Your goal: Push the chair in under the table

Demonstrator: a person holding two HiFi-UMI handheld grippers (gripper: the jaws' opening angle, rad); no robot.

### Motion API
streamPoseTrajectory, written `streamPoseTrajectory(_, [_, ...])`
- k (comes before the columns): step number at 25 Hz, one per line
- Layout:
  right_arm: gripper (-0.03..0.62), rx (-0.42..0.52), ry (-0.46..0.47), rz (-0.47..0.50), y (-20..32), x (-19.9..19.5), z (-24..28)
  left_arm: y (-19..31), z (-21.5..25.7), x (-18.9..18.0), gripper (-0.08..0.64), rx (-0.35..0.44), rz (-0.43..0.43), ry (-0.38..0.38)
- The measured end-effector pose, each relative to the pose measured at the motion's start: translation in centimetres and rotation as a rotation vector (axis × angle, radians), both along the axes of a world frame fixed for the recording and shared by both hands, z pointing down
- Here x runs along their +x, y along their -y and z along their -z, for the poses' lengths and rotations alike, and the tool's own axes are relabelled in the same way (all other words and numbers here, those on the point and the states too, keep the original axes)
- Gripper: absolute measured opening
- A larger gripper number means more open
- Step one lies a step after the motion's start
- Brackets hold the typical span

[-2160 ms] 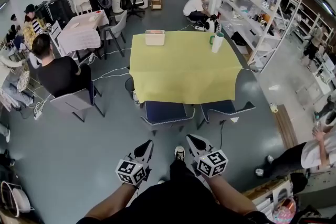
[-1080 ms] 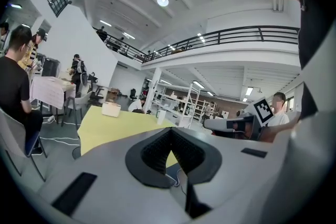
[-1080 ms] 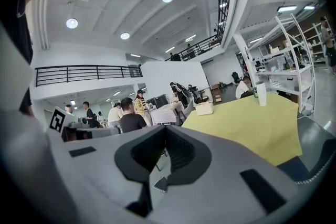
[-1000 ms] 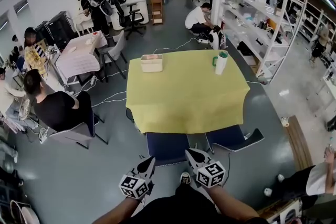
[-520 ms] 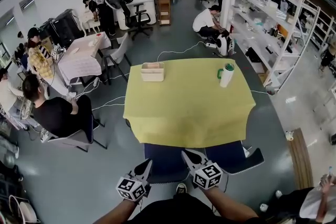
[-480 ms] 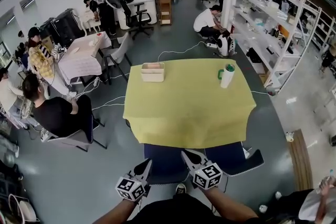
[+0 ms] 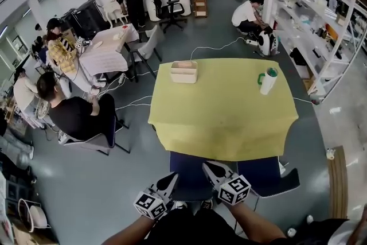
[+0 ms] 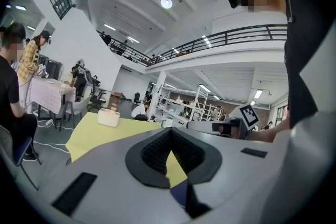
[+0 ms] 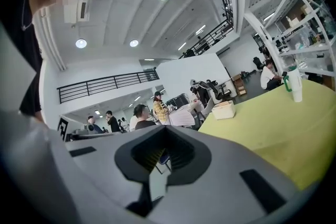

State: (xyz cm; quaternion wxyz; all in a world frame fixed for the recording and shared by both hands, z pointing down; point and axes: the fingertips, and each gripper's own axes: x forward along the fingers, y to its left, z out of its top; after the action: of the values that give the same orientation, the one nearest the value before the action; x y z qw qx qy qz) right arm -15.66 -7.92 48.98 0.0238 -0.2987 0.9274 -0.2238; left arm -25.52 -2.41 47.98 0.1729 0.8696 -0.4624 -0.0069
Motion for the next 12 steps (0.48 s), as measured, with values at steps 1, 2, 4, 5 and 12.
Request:
streamPoseTrajectory(1, [0.014, 0.008, -0.001, 0.008, 0.0, -0.4, 0.2, 0.1, 0.1, -0.2, 0.009, 0.005, -0.001, 0.007])
streamPoseTrajectory(2, [0.014, 0.017, -0.002, 0.012, 0.0, -0.8, 0.5, 0.3, 0.2, -0.4, 0.009, 0.008, -0.002, 0.009])
streamPoseTrajectory(4, [0.014, 0.026, 0.000, 0.005, -0.2, -1.3, 1.1, 0.4, 0.4, -1.0, 0.009, 0.011, -0.003, 0.008])
streamPoseTrajectory(5, [0.014, 0.026, 0.001, -0.005, -0.2, -1.4, 1.4, 0.5, 0.4, -1.4, 0.009, 0.013, -0.006, 0.006])
streamPoseTrajectory(12, [0.014, 0.033, -0.046, -0.041, -0.3, -2.4, 1.8, 1.0, 1.3, -3.3, 0.009, 0.051, -0.044, 0.027])
